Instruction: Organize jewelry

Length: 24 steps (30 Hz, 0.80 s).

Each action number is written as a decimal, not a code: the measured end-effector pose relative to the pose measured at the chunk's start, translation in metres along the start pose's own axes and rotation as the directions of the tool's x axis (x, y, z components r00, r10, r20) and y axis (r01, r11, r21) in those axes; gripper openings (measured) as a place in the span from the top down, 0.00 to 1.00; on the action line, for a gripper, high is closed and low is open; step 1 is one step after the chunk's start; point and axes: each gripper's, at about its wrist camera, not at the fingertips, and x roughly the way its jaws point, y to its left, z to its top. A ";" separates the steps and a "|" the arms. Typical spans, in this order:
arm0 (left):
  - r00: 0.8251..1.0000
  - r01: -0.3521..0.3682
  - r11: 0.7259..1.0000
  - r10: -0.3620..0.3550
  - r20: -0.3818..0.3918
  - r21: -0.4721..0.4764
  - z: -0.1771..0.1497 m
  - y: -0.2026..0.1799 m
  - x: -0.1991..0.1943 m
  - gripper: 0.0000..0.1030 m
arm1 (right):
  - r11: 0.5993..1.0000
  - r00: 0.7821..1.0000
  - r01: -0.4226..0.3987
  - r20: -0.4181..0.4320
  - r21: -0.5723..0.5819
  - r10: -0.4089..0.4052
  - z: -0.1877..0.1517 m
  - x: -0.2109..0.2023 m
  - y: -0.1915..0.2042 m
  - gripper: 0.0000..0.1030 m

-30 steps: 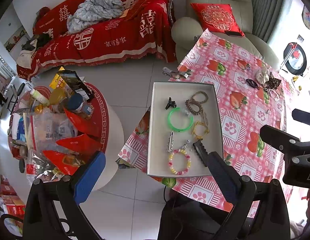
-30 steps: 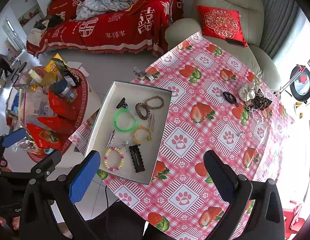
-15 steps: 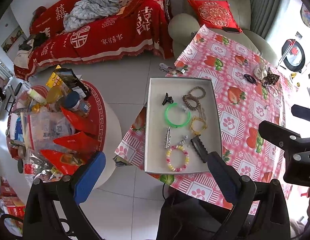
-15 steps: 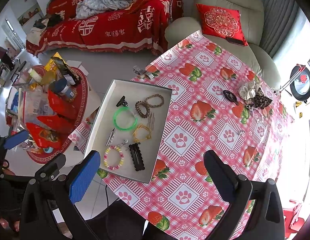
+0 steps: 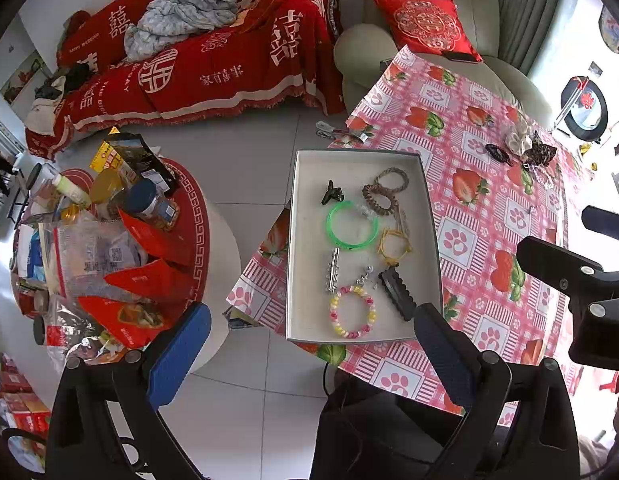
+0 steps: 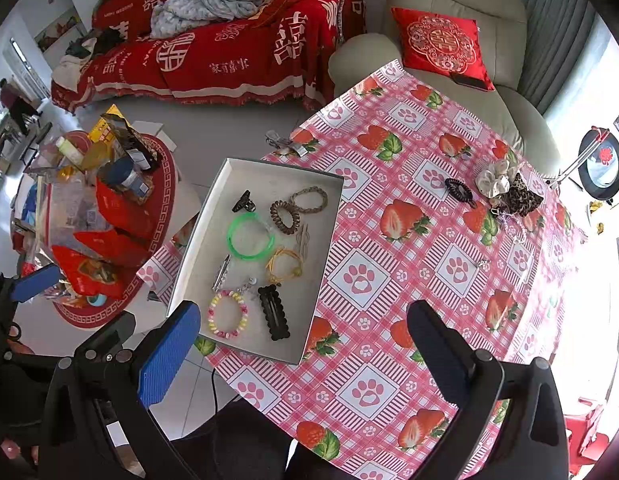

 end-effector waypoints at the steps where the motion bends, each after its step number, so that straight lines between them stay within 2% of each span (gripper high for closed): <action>1: 1.000 -0.001 1.000 0.001 0.000 0.000 0.000 0.000 0.000 0.00 | 1.000 1.000 0.000 0.000 0.000 0.000 0.000 0.000 0.000 0.00; 24: 1.000 -0.011 1.000 0.011 0.004 0.020 -0.004 0.005 0.002 0.00 | 1.000 1.000 -0.001 -0.001 -0.002 0.001 -0.001 0.000 -0.001 0.00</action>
